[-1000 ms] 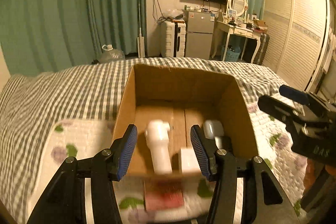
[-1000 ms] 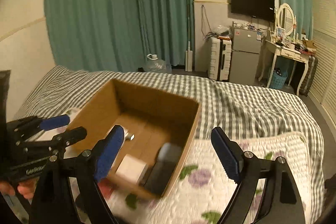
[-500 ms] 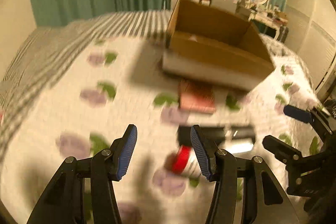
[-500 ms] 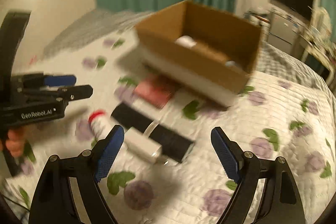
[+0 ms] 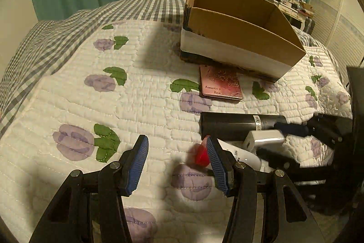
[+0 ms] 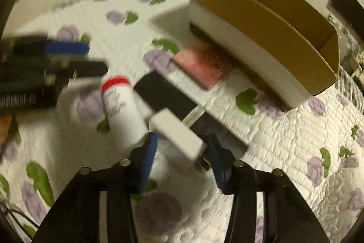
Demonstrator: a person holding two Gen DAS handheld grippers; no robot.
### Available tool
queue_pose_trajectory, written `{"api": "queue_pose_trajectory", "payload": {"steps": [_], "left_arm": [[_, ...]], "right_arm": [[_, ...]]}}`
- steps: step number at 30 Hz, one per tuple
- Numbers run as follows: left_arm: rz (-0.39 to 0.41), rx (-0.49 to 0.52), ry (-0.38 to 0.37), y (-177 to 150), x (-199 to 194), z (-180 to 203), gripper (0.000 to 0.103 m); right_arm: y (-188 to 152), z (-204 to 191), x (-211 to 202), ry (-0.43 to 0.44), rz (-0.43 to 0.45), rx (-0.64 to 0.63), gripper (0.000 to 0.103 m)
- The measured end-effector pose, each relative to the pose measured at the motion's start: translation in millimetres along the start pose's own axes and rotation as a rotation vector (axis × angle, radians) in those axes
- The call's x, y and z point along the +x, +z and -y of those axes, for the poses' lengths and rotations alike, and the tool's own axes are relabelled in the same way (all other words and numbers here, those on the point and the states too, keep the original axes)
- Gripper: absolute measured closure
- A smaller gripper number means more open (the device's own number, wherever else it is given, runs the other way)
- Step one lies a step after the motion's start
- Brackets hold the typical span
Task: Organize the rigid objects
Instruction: 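Grasp the red-capped bottle with left tool while right grasps white plug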
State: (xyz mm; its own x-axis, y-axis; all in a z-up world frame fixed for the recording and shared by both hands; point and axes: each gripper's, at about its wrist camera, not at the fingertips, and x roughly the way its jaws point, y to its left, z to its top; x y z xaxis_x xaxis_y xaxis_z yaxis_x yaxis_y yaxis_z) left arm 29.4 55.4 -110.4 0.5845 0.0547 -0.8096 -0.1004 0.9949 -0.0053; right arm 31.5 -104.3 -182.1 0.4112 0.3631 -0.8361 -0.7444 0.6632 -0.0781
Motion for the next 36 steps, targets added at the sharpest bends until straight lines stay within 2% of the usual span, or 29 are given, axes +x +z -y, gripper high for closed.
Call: {"api": "queue_pose_trajectory", "payload": {"steps": [3, 12, 16, 18, 22, 26, 27, 31, 36], "left_arm": [[-0.007, 0.003, 0.005, 0, 2, 1, 0.047], [-0.031, 0.018, 0.026, -1, 7, 4, 0.047], [-0.027, 0.016, 0.017, -2, 1, 8, 0.047], [-0.021, 0.023, -0.015, -3, -3, 14, 0.047], [-0.042, 0.106, -0.062, -13, 0, 37, 0.047], [-0.085, 0.183, -0.07, -18, 16, 57, 0.047], [-0.096, 0.189, -0.066, -18, 21, 60, 0.043], [-0.077, 0.208, -0.047, -13, 28, 65, 0.04], [-0.059, 0.211, -0.059, -12, 28, 66, 0.04]], "right_arm": [[-5, -9, -3, 0.011, -0.021, -0.033, 0.07], [2, 2, 13, 0.094, -0.042, 0.06, 0.072], [-2, 0, -12, 0.075, 0.032, 0.075, 0.077], [-3, 6, -30, 0.049, 0.084, 0.097, 0.078], [-2, 31, -50, 0.026, 0.154, 0.186, 0.078], [-2, 46, -50, 0.021, 0.155, 0.244, 0.081], [-2, 48, -50, 0.021, 0.155, 0.253, 0.081], [-5, 54, -57, 0.027, 0.148, 0.271, 0.081], [-6, 52, -42, 0.027, 0.099, 0.267, 0.081]]}}
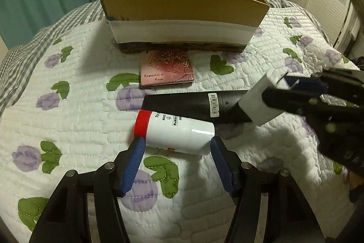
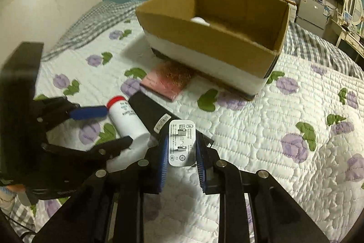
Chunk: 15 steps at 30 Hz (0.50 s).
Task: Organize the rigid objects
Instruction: 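Grasp the red-capped bottle with left tool while right grasps white plug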
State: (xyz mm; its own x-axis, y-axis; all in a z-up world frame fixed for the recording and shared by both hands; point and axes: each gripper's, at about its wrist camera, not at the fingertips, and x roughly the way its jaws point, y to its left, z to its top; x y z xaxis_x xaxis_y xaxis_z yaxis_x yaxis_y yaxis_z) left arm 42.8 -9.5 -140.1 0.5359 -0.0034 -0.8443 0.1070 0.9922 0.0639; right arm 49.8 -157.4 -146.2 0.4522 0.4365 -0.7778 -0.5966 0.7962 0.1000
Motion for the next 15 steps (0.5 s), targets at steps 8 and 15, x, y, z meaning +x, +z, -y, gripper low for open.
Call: {"api": "queue_pose_trajectory", "payload": {"steps": [8, 15], "left_arm": [[-0.044, -0.133, -0.006, -5, -6, -16, 0.04], [-0.05, -0.432, -0.01, 11, 4, -30, 0.04]], "right_arm": [[-1, 2, -3, -0.02, 0.019, 0.006, 0.081], [0, 4, -11, -0.037, 0.044, 0.011, 0.082]]}}
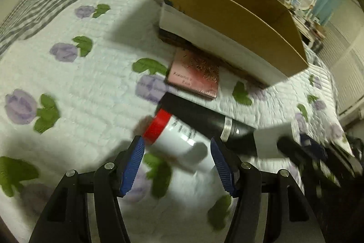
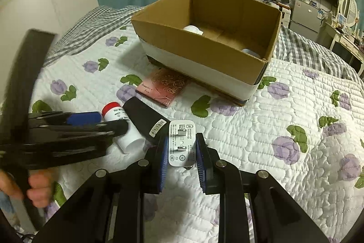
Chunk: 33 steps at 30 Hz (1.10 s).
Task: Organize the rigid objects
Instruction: 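Grasp the red-capped bottle with left tool while right grasps white plug, then drop the bottle and plug into the box, opening both tools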
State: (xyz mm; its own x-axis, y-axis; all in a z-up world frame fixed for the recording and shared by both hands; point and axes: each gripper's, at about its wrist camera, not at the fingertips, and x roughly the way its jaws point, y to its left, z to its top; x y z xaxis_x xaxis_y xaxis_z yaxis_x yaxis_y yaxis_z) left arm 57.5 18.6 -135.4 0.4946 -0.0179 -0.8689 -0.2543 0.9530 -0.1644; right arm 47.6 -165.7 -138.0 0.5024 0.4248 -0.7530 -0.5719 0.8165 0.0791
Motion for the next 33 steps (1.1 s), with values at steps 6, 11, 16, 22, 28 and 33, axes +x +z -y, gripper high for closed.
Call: {"api": "queue_pose_trajectory", "payload": {"steps": [6, 11, 16, 22, 28, 33], "left_arm": [[-0.026, -0.083, 0.078, -4, 29, 9, 0.04], [-0.038, -0.015, -0.005, -6, 20, 9, 0.053], [0.012, 0.085, -0.021, -16, -7, 15, 0.061], [0.099, 0.132, -0.056, -5, -49, 22, 0.063], [0.229, 0.202, -0.09, 37, -96, 40, 0.063], [0.299, 0.282, -0.111, 93, -110, 64, 0.063]], "right_arm": [[0, 5, -6, -0.004, 0.014, 0.016, 0.082], [2, 3, -12, -0.01, 0.035, 0.011, 0.082], [4, 3, -26, -0.024, 0.069, 0.01, 0.082], [20, 3, -53, -0.04, 0.143, 0.009, 0.082], [63, 11, -79, -0.073, 0.234, -0.005, 0.082], [118, 22, -92, -0.111, 0.328, -0.031, 0.082]]}}
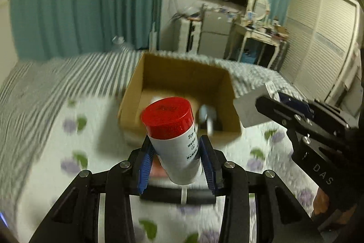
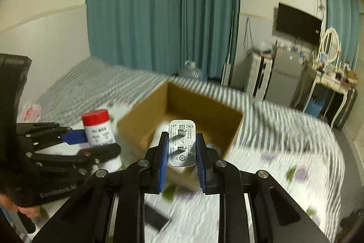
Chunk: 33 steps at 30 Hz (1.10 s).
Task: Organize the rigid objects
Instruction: 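Drop the bottle and plug into the box, opening both tools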
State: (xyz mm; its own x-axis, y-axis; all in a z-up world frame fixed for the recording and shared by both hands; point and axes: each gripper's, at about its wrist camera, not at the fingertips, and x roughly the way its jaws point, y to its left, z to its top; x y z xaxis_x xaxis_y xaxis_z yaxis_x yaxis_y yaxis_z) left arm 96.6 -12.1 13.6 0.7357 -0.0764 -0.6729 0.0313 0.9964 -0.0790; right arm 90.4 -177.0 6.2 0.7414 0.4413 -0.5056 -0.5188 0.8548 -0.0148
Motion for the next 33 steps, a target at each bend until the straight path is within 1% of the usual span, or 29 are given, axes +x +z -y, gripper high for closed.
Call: {"api": "queue_pose_trajectory", "payload": {"steps": [3, 5, 7, 11, 12, 15, 17, 18, 19, 22, 27, 30, 33], "left_arm": [[-0.008, 0.054, -0.003, 28, 25, 5, 0.063], [-0.037, 0.084, -0.018, 40, 51, 8, 0.063], [-0.07, 0.108, -0.027, 45, 75, 12, 0.063], [-0.139, 0.129, -0.028, 41, 122, 15, 0.063], [-0.156, 0.135, -0.029, 39, 134, 15, 0.063], [-0.184, 0.152, -0.035, 35, 154, 16, 0.063], [-0.195, 0.16, -0.039, 34, 162, 18, 0.062], [-0.197, 0.16, -0.033, 35, 163, 18, 0.06], [-0.2, 0.158, -0.028, 35, 163, 17, 0.06], [-0.174, 0.138, -0.017, 41, 153, 11, 0.06], [-0.121, 0.128, -0.004, 50, 122, 1, 0.059], [-0.089, 0.122, 0.023, 49, 103, -8, 0.059], [-0.068, 0.091, 0.024, 43, 92, -24, 0.058]], "right_arm": [[21, 10, 15, -0.013, 0.027, 0.002, 0.082], [28, 18, 30, -0.022, 0.029, 0.005, 0.082], [28, 28, 48, -0.03, 0.016, 0.014, 0.082], [10, 48, 82, -0.028, -0.04, 0.06, 0.082], [5, 53, 92, -0.027, -0.067, 0.072, 0.082], [-3, 61, 106, -0.023, -0.107, 0.093, 0.082], [-4, 63, 108, -0.026, -0.111, 0.093, 0.082], [-3, 62, 108, -0.027, -0.108, 0.092, 0.082], [-3, 63, 108, -0.027, -0.104, 0.092, 0.082], [-2, 65, 110, -0.029, -0.102, 0.093, 0.082], [1, 63, 112, -0.036, -0.094, 0.099, 0.082], [4, 57, 118, -0.04, -0.091, 0.086, 0.082], [6, 52, 131, -0.053, -0.096, 0.059, 0.081]]}}
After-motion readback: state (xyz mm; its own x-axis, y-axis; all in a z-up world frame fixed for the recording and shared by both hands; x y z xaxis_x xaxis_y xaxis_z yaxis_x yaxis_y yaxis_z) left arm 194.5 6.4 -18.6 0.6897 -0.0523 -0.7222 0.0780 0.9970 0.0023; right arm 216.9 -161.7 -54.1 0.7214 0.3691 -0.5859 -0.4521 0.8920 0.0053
